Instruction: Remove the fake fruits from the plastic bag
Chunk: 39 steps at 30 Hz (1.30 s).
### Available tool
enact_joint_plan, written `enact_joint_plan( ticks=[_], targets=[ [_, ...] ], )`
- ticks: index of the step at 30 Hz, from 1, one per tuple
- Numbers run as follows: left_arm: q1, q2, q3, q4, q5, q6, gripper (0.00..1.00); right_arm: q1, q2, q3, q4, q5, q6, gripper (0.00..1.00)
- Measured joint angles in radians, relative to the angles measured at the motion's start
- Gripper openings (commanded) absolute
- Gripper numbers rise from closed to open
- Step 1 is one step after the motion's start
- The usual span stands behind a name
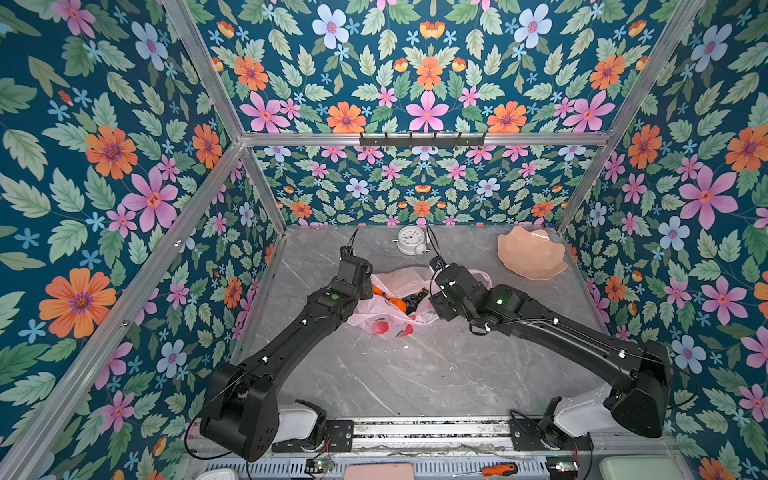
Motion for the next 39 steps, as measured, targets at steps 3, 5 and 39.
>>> enact_joint_plan(
  ticks=[3, 5, 39],
  targets=[
    [0.002, 0.0, 0.0, 0.001, -0.001, 0.003, 0.0, 0.001, 0.056, 0.001, 0.007, 0.017, 0.006, 0.87],
    [0.002, -0.002, 0.0, 0.0, -0.001, 0.001, 0.0, 0.001, 0.1, 0.011, 0.007, 0.043, 0.011, 0.89],
    [0.088, -0.127, -0.161, 0.084, 0.077, -0.026, 0.0, -0.25, 0.378, 0.24, 0.029, 0.146, 0.148, 0.0]
  ],
)
